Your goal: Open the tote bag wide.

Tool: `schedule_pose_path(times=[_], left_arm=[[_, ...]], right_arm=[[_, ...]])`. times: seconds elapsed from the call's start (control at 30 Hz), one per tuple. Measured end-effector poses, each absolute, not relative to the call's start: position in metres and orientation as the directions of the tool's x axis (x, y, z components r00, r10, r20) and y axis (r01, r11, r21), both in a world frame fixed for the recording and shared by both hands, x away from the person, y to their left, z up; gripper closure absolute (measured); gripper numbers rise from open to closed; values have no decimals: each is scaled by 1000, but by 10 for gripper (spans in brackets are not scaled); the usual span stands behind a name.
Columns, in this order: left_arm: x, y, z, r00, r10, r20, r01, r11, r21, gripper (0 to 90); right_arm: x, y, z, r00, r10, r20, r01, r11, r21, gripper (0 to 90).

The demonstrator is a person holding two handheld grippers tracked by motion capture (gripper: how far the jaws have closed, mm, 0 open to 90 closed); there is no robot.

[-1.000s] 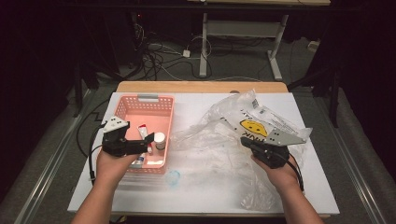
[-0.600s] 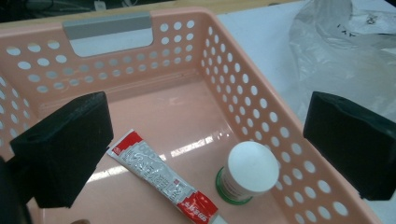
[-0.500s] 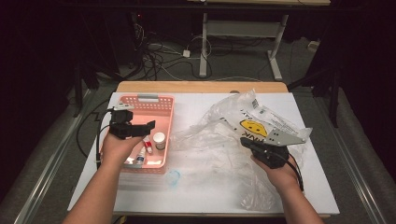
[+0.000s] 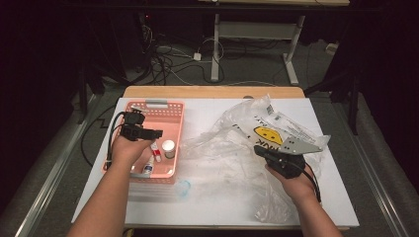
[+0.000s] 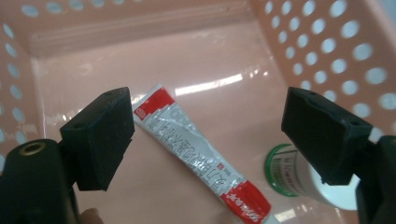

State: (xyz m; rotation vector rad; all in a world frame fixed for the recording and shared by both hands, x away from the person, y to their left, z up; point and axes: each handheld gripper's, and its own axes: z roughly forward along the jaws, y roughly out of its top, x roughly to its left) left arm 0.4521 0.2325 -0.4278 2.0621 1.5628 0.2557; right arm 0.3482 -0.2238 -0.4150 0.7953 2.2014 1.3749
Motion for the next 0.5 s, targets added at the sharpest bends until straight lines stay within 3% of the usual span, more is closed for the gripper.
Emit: schedule_pose_path(times=[0.5], left_arm=[[464,228,-450,232,957,-177,936,-170,307,280]], right_arm=[[348,-224,-416,-747,663,-59,244,355,902,900]])
